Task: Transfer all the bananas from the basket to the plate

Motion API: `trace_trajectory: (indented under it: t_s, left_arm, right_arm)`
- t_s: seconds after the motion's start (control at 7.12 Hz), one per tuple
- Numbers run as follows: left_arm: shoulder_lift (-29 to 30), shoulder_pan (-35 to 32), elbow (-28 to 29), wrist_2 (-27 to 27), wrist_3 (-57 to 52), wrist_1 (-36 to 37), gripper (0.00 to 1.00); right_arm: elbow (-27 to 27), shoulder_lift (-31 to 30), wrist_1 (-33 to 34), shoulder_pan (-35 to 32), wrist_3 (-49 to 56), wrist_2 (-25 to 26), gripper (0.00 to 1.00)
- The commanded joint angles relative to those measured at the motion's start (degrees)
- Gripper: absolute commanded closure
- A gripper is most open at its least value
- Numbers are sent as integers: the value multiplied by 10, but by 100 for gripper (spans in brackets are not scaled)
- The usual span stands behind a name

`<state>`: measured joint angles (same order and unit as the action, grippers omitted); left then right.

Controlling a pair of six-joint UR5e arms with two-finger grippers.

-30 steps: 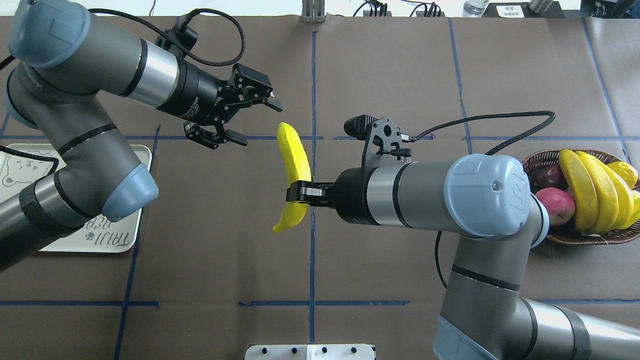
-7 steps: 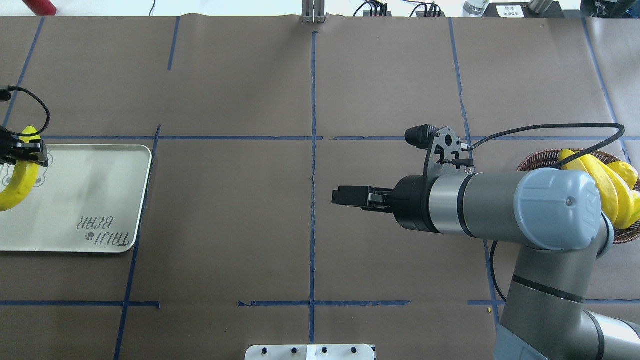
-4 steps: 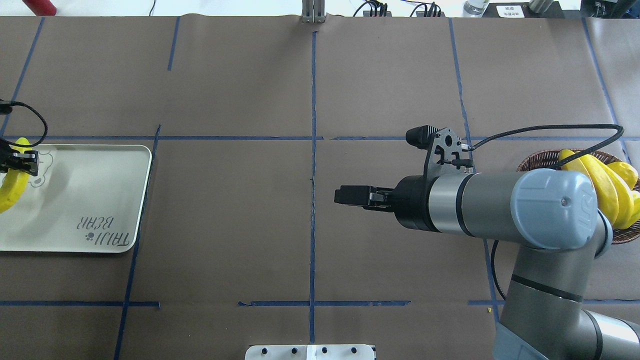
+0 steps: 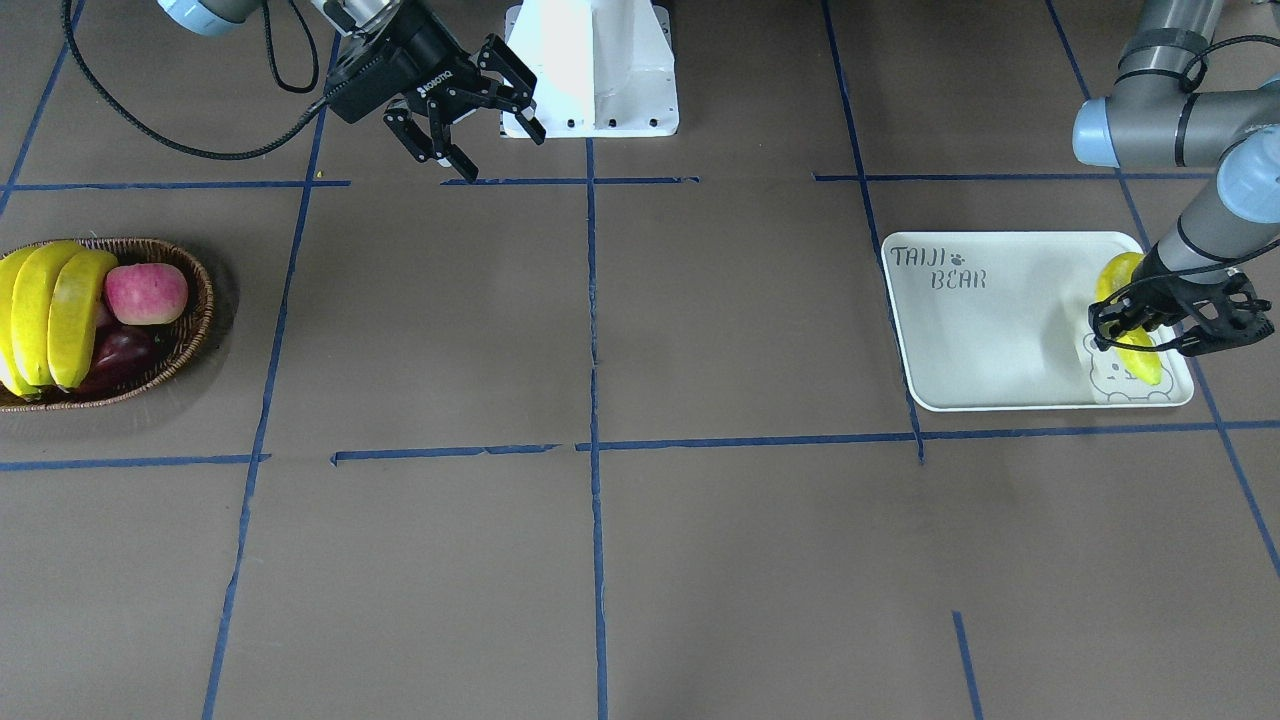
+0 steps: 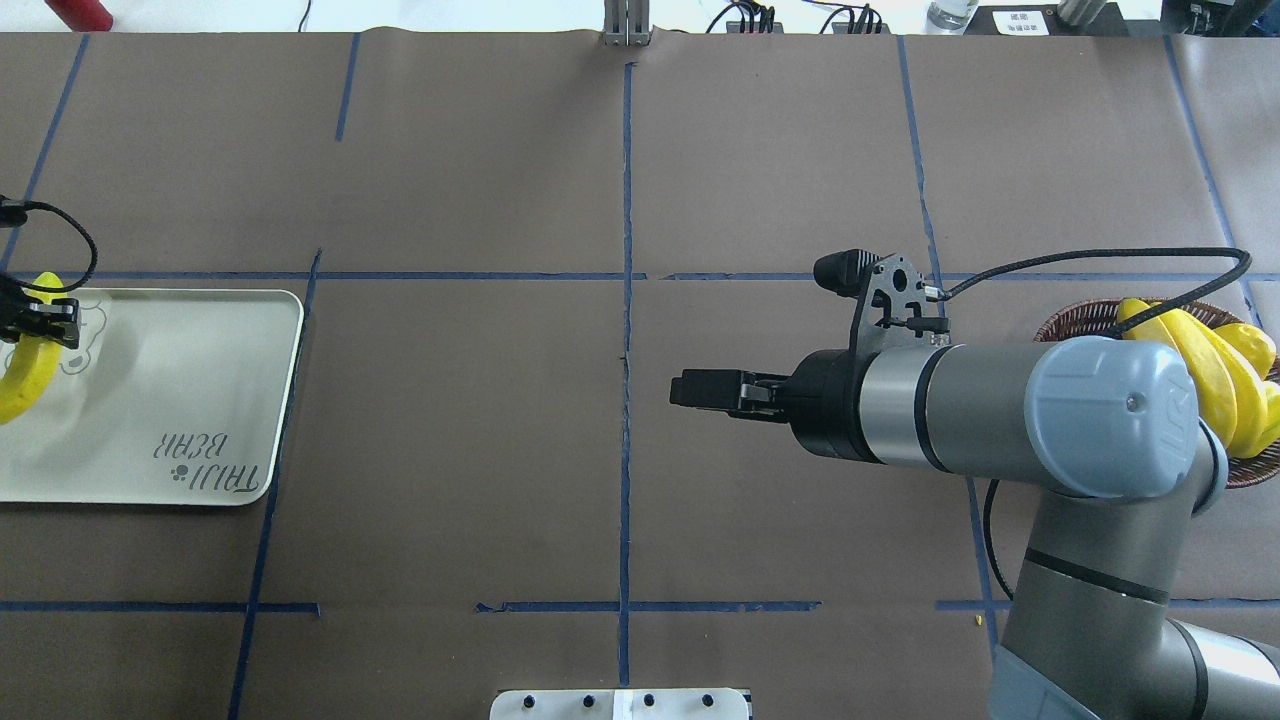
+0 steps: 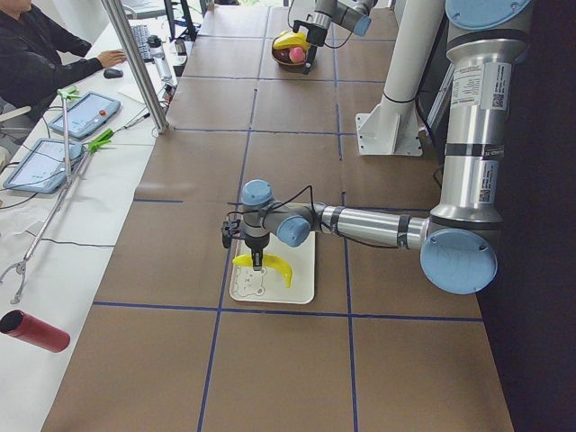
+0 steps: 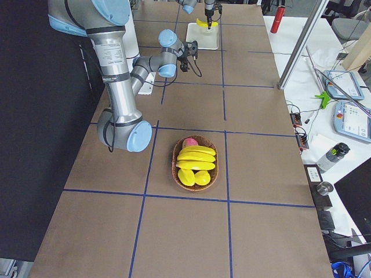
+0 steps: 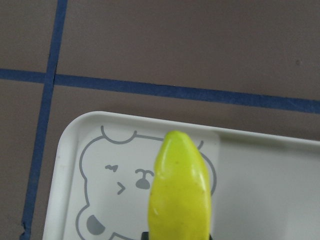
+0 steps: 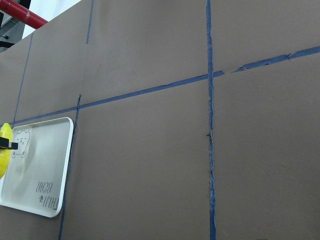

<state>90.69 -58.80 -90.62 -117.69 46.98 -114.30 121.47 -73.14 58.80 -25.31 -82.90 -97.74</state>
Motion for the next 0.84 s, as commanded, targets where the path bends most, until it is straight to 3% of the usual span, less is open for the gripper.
trace_trajectory:
  t_s: [0.0, 0.14, 0.42, 0.7]
  left_arm:
    - [1, 0, 0, -1, 1, 0, 51]
    - [0, 0, 4, 0, 0, 0, 1]
    - [0, 0, -4, -2, -1, 0, 0]
    - [-1, -5, -76, -9, 3, 12, 0]
  right_arm:
    - [2, -3, 0, 0, 0, 0, 0]
    - [2, -4, 0, 0, 0, -1, 0]
    - [8, -17, 0, -12, 0, -4, 0]
    - [22, -71, 1, -60, 9, -44, 0]
